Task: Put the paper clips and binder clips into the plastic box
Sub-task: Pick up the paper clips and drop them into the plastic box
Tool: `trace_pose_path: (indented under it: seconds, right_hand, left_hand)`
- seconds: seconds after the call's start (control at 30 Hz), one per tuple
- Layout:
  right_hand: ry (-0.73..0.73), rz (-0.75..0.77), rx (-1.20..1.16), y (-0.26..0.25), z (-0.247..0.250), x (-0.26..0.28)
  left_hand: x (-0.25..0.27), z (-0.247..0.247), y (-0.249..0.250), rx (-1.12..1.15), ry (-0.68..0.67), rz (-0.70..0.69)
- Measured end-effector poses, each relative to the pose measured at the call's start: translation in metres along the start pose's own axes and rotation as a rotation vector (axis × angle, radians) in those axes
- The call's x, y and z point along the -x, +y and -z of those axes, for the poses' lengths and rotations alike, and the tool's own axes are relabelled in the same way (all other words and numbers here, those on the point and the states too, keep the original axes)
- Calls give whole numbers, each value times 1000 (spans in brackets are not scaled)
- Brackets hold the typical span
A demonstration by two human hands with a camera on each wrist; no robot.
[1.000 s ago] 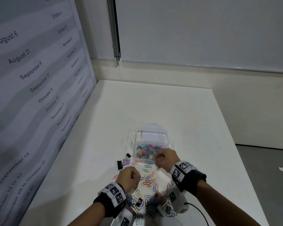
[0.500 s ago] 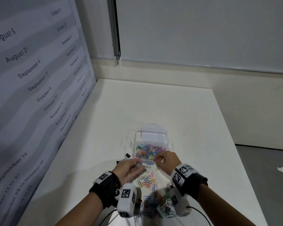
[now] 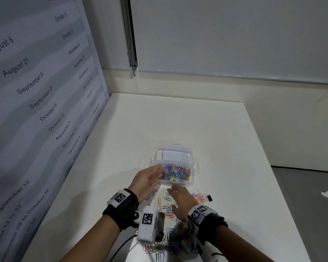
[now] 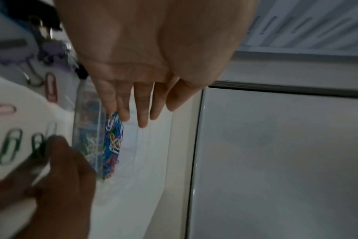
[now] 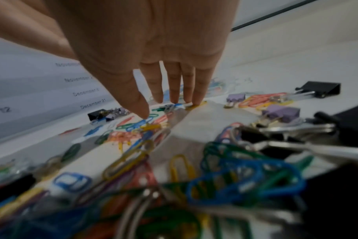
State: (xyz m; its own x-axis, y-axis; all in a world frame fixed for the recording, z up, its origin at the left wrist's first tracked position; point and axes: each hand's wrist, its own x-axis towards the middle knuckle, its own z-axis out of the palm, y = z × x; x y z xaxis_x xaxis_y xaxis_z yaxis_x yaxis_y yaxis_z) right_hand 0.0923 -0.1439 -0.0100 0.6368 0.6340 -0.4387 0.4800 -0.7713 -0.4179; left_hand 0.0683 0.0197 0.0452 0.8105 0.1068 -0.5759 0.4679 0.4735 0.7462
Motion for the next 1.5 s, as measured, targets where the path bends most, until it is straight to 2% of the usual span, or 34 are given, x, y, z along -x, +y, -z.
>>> trace_pose_path:
  seconds: [0.1,0.2,0.3,0.37,0.43,0.67,0.83,0.97,1.13,1.3,1.5]
  right_hand:
    - [24,32,63,-1,-6,3]
    - [48,79,65,-2,-12,11]
    - [49,113,16,1,-18,22]
    - [33,143,-22,6,-20,26]
    - [-10,104,-23,9,-17,28]
    - [-64,3,-6,23,-3,24]
    - [-37,8,-24,13,-19,24]
    - [-30,-3,-56,4,-22,25]
    - [79,-58,-215,6,-10,29]
    - [149,-124,-302,9,25,31]
    - [261,-98,-339,-1,73,18]
  left_hand:
    - [-1,13,-8,-221,140,-94]
    - [1,22,-20,-690,206,-162]
    - [3,20,-32,-1154,109,-189]
    - [6,15,-40,-1356,14,-225]
    - [8,11,-49,-1467,-66,-239]
    - [20,2,-76,-1465,-159,-219]
    - [29,8,-89,-1535,6,-299]
    - [29,9,-97,-1545,19,-204]
    - [25,4,-101,-1498,47,-221]
    - [19,-2,-97,-1496,44,-223]
    - [12,1,-83,-1502,34,-197]
